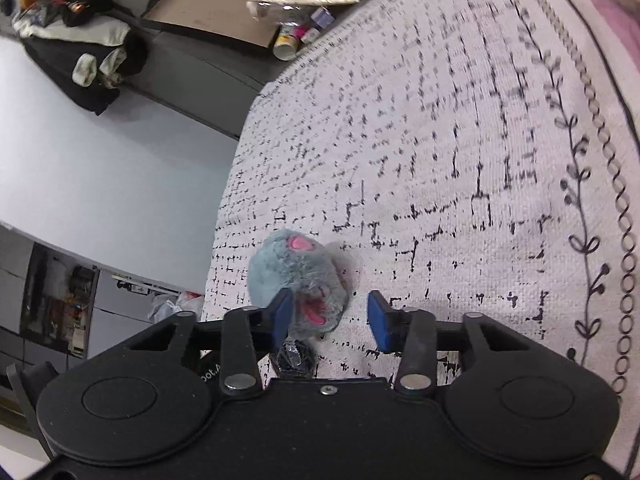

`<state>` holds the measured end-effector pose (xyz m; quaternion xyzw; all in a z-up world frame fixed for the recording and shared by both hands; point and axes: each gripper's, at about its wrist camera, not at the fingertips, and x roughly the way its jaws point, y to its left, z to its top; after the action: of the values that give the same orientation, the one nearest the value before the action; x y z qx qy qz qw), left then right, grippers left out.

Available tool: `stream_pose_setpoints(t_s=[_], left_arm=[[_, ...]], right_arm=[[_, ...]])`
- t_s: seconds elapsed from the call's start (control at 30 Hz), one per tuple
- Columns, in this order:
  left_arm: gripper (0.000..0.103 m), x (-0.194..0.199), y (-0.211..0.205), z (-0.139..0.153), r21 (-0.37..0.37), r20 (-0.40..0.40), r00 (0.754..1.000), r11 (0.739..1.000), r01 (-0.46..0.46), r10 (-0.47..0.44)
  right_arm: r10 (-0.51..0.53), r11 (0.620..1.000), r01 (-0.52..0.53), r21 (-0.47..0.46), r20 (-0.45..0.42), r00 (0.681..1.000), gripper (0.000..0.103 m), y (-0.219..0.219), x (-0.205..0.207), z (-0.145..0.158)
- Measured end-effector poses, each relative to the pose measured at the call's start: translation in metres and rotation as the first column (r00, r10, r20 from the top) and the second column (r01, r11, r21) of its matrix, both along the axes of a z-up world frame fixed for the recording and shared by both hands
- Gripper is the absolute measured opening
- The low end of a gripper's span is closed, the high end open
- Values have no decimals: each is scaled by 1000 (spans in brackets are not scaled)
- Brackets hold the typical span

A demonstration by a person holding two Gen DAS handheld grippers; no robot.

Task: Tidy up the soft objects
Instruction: 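Lower both tools onto the grey plush mouse and close them on it, then carry the grey plush mouse with both tools over the cardboard box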

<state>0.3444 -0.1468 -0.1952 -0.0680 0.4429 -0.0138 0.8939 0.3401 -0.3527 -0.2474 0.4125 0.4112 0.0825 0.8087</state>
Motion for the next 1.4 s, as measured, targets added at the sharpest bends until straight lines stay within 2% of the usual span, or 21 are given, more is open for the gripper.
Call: stream_pose_setpoints(t_s=[0.3,0.37,0.43,0.5,0.57,0.73,1.03,1.1,1.13,1.23,1.4], left_arm=[[69,30,0,-16,31,-5,1000,999,25,-25],[68,35,2,-17,32,1,1000,999,30,-30],[59,41,3,-19,31,2,1000,999,30,-30],[36,48,8,-22,4,-20,999,1000,26,-26],[31,53,15,-24,-44,-36,999,999,8,-9],[25,60,29,-21,-164,-48,999,987,5,-13],[24,51,21,-2,-230,-40,996,971,63,-74],[24,44,21,1,-238,-42,996,969,62,-74],[24,40,21,2,-245,-45,997,968,56,-69],[24,29,24,9,-256,-43,998,966,37,-50],[24,6,37,27,-259,-1,1000,965,26,-27]], right_arm=[[-13,987,23,161,-65,998,39,0,22,-40],[-20,985,32,171,-73,997,39,3,26,-43],[-13,983,25,184,-68,998,40,7,29,-43],[-8,978,19,208,-57,998,40,10,32,-43],[1,975,9,221,-44,999,40,15,36,-43],[10,974,-4,225,-27,1000,40,23,42,-43],[-34,978,34,204,-5,999,40,22,38,-34],[-36,984,35,174,3,999,34,23,36,-29],[-17,989,16,149,5,1000,24,25,35,-25],[14,997,-16,80,31,999,20,32,27,-11],[57,996,-63,67,79,995,17,42,14,8]])
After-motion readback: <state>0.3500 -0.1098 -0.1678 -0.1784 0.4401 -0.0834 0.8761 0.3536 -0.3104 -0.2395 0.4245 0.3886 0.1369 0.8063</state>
